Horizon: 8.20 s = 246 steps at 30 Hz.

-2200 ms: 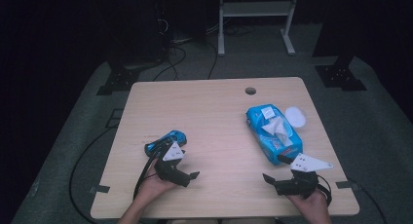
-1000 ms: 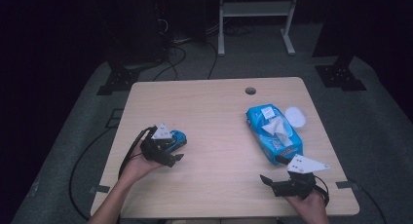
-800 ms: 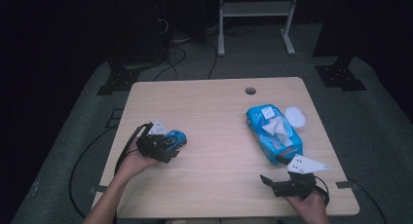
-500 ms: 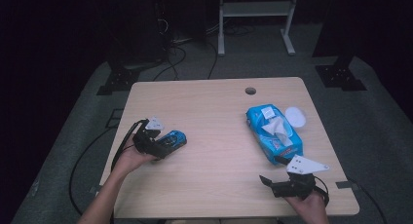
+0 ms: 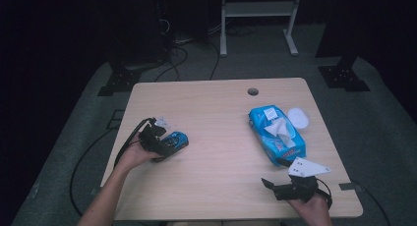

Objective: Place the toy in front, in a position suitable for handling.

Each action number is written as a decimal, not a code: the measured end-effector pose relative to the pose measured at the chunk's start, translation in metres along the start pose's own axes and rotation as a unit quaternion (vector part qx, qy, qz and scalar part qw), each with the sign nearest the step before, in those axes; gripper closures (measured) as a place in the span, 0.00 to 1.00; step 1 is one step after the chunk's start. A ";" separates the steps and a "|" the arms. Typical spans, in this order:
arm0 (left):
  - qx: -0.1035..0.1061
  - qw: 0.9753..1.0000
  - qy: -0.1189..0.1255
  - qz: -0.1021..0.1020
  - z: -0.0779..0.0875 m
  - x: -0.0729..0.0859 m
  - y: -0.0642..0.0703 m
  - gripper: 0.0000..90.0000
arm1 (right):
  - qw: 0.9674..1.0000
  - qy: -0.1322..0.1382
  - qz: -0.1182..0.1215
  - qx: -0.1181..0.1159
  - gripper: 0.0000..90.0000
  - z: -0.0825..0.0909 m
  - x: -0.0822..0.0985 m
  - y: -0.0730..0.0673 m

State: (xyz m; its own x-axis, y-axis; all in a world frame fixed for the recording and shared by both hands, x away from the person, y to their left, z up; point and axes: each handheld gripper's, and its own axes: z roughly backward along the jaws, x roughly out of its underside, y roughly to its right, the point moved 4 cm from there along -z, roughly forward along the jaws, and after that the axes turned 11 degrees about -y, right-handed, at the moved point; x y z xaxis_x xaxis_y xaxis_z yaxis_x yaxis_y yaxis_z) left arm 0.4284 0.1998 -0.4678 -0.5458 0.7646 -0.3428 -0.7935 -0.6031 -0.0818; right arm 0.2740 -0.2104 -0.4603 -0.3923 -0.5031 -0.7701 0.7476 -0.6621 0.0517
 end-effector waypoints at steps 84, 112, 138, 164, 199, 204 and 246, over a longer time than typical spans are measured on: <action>0.035 0.995 -0.092 -0.015 -0.016 -0.004 -0.006 0.31 | 1.000 -0.006 0.008 0.004 0.17 0.001 -0.001 -0.005; 0.027 0.994 -0.107 -0.001 -0.021 -0.009 -0.003 0.29 | 1.000 -0.008 0.008 0.004 0.17 0.001 -0.001 -0.004; 0.030 0.998 -0.062 -0.001 0.000 -0.009 -0.005 0.32 | 1.000 -0.009 0.006 0.006 0.17 0.002 -0.001 -0.004; 0.077 0.982 -0.011 -0.172 -0.004 -0.094 0.111 0.32 | 1.000 0.008 -0.007 0.019 0.17 0.013 0.000 0.005; 0.106 0.969 0.009 -0.222 -0.029 -0.092 0.149 0.21 | 0.995 0.016 -0.028 0.097 0.24 0.009 -0.067 0.089; 0.102 0.973 0.052 -0.202 -0.016 -0.082 0.146 0.18 | 0.994 -0.009 -0.047 0.095 0.27 -0.014 -0.071 0.105; 0.067 0.979 0.138 -0.134 -0.005 -0.033 0.125 0.13 | 0.995 -0.043 -0.049 0.078 0.95 -0.013 -0.060 0.111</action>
State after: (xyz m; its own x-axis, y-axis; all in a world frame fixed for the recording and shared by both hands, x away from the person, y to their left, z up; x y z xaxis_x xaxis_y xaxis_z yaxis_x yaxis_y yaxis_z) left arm 0.3490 0.0978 -0.4713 -0.2342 0.7901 -0.5664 -0.9367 -0.3393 -0.0860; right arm 0.3875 -0.2469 -0.4162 -0.5081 -0.4737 -0.7193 0.6146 -0.7845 0.0825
